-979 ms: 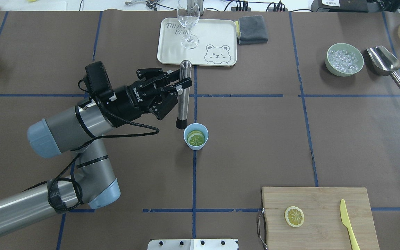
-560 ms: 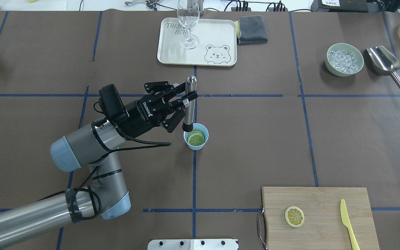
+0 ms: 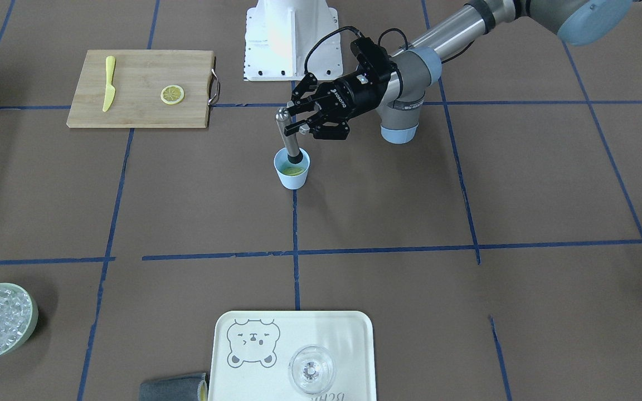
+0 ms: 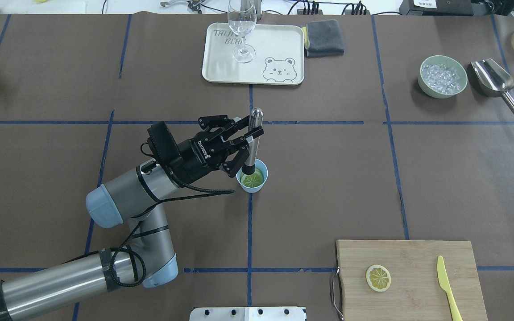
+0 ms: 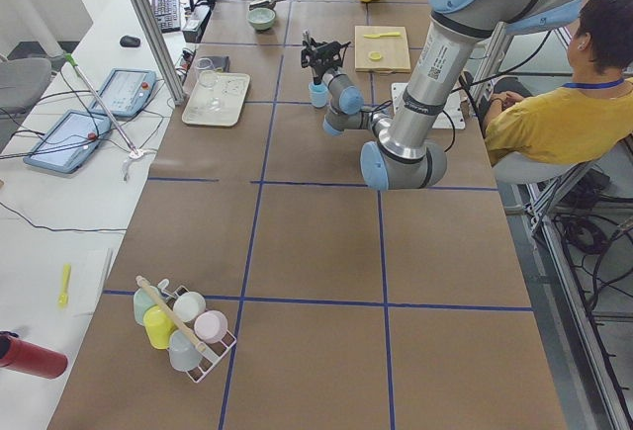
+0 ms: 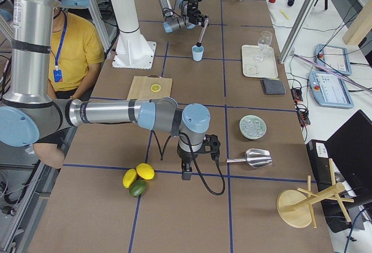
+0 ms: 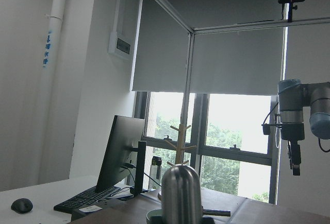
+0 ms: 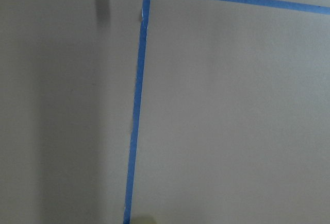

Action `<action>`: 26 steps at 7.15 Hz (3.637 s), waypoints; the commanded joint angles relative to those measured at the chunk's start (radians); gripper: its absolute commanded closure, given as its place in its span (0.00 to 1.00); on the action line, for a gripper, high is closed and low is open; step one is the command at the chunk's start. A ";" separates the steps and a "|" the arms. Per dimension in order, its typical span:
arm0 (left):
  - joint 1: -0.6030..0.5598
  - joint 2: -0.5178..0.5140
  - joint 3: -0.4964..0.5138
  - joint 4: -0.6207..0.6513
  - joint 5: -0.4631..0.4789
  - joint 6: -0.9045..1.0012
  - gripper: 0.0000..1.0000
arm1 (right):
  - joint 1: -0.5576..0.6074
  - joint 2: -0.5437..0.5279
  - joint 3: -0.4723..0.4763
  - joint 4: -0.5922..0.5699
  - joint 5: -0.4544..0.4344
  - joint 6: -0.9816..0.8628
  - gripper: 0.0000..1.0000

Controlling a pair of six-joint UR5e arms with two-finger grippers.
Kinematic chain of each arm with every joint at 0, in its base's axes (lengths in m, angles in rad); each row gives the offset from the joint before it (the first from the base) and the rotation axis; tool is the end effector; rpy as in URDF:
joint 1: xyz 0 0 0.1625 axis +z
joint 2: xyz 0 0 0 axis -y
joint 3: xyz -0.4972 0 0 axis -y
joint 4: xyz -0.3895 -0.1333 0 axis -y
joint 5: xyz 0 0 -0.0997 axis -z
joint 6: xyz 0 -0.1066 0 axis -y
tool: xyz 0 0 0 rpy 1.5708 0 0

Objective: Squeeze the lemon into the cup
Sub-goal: 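Press the muddler down onto the lemon slice inside the cup, then lift the muddler out of the cup and carry it back toward its spot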

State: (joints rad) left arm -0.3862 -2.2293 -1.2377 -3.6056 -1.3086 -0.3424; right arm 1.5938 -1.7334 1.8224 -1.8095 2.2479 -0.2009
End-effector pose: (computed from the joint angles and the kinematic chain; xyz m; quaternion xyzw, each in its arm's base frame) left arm 0.5647 -0.4033 0.2879 0.6967 0.5979 0.0440 0.3940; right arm 0.0755 -0.3920 0.7155 -0.0331 -0.3370 -0.0588 0.9391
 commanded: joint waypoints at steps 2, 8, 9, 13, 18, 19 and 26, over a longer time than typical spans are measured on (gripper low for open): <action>0.041 0.000 0.053 -0.001 0.054 0.002 1.00 | 0.000 0.000 -0.014 -0.001 -0.001 -0.002 0.00; 0.055 -0.027 0.032 0.007 0.074 0.003 1.00 | 0.009 0.002 -0.020 0.001 0.004 -0.003 0.00; 0.047 -0.029 -0.023 0.010 0.075 0.011 1.00 | 0.009 0.002 -0.020 0.001 0.004 -0.003 0.00; -0.016 -0.026 -0.413 0.752 0.074 -0.007 1.00 | 0.009 0.002 -0.017 0.001 0.006 -0.002 0.00; -0.181 -0.021 -0.529 1.521 -0.196 -0.043 1.00 | 0.009 0.005 -0.015 0.001 0.006 -0.003 0.00; -0.259 -0.012 -0.551 1.693 -0.365 -0.046 1.00 | 0.009 0.005 -0.014 0.001 0.006 -0.002 0.00; -0.428 0.348 -0.585 1.883 -0.544 -0.320 1.00 | 0.009 0.005 -0.021 0.036 0.006 0.000 0.00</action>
State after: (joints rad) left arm -0.8114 -1.9285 -1.8237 -1.7215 -1.8537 -0.5716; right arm 1.6030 -1.7251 1.8023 -1.7879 2.2534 -0.2016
